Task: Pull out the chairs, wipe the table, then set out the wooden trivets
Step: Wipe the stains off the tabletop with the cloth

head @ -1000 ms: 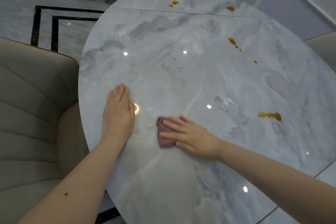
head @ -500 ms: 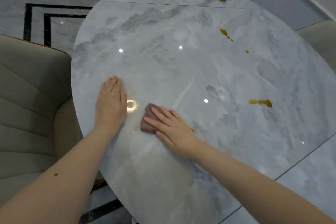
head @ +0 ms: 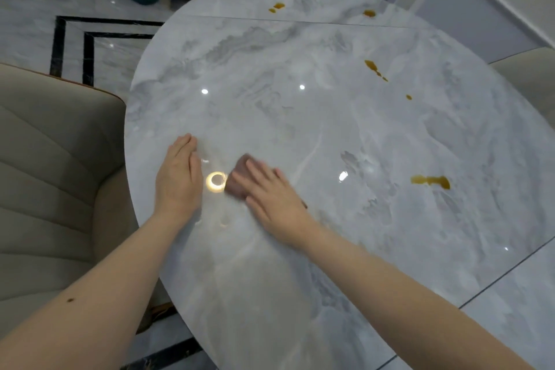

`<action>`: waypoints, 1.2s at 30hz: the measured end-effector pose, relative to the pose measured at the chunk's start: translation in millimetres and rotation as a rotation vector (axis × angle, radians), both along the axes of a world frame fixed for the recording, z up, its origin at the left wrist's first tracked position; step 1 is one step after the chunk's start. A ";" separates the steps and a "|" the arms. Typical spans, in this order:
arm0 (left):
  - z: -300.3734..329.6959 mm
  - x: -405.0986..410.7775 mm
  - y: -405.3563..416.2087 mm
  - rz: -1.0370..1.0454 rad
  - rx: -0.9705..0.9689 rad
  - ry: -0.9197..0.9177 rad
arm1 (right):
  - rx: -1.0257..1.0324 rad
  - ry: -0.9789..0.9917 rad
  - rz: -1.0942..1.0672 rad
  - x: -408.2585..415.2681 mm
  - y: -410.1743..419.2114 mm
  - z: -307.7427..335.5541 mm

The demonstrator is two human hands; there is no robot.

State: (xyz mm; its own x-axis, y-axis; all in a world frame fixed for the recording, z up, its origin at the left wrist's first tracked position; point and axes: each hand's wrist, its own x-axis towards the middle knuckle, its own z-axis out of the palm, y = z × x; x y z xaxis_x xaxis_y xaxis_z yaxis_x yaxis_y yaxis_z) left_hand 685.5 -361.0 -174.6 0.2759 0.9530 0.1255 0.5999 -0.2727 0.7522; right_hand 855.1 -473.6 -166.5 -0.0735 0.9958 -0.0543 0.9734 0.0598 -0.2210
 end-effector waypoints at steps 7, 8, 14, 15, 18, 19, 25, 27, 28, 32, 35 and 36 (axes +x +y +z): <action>-5.2 -22.1 14.0 -0.067 0.114 0.414 | -0.033 0.003 -0.374 94.9 20.4 -0.8; -6.0 -22.1 13.7 -0.071 0.114 0.457 | -0.018 -0.028 -0.443 101.1 37.5 -1.5; -6.5 -18.6 11.8 -0.038 0.127 0.536 | -0.026 -0.027 -0.573 87.6 147.4 -3.6; -5.9 -18.5 11.5 -0.041 0.126 0.540 | -0.022 -0.028 -0.541 78.2 161.8 -3.3; -5.6 -17.5 11.5 -0.047 0.123 0.521 | -0.004 -0.038 -0.389 41.4 186.9 -3.2; -5.7 -18.4 11.7 -0.044 0.120 0.518 | 0.002 -0.043 -0.337 28.6 186.5 -3.5; 0.0 -19.0 10.1 -0.031 0.107 0.462 | -0.002 -0.010 -0.089 -15.5 106.4 1.8; 7.4 -21.9 -0.7 -0.063 0.106 0.473 | -0.014 0.002 -0.100 -20.5 59.9 6.3; 5.8 -24.4 -2.7 -0.068 0.097 0.497 | -0.027 0.002 -0.085 -22.2 44.4 4.9; 4.2 -32.7 -46.5 -0.063 0.014 0.589 | -0.092 -0.011 -0.089 -2.4 -32.1 2.4; 2.3 -36.1 -90.3 -0.115 0.018 0.616 | -0.080 -0.006 -0.268 34.3 -75.3 1.7; 0.4 -37.0 -100.3 -0.119 0.019 0.623 | -0.073 -0.008 -0.346 43.1 -80.6 0.8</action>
State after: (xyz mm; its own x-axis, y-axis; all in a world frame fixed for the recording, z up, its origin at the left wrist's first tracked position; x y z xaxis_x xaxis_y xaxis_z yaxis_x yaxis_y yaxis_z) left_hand 648.5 -461.3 -174.3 0.4067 0.9103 -0.0766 0.8882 -0.3744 0.2663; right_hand 898.1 -554.2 -165.6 0.2687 0.9550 -0.1254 0.9349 -0.2899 -0.2050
